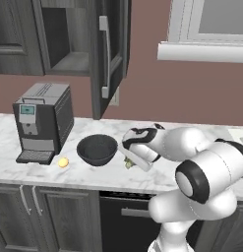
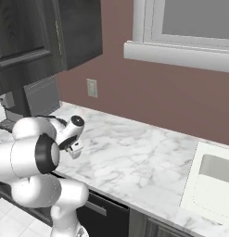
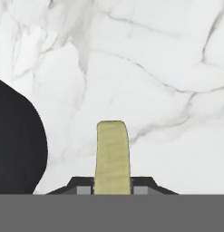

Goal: Pick the egg and butter from the fridge and place them by the bowl for mixing.

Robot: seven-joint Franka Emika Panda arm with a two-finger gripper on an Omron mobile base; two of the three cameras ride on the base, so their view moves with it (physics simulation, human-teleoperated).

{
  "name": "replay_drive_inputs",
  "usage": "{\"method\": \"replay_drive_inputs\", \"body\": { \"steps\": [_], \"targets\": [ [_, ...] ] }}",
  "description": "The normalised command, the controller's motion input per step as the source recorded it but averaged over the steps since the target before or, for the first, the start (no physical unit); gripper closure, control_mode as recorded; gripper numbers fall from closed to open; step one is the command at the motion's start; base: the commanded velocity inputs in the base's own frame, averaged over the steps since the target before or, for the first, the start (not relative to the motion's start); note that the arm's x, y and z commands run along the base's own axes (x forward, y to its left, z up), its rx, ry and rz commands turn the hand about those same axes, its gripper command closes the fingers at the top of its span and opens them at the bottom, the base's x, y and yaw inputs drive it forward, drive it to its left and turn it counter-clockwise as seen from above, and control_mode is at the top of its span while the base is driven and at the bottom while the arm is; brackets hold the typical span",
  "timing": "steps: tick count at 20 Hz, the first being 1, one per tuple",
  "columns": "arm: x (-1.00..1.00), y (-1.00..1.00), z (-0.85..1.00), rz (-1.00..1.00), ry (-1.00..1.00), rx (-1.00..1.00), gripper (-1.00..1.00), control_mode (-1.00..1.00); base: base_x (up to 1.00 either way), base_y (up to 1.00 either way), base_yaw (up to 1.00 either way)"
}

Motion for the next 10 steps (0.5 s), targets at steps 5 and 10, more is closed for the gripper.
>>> {"method": "replay_drive_inputs", "body": {
  "steps": [5, 10],
  "targets": [
    [0.24, 0.02, -0.17, 0.01, -0.03, 0.0, 1.0, -1.0, 0.0, 0.0, 0.0],
    [0.18, 0.09, -0.11, 0.0, 0.0, 0.0, 1.0, -1.0, 0.0, 0.0, 0.0]
  ]
}}
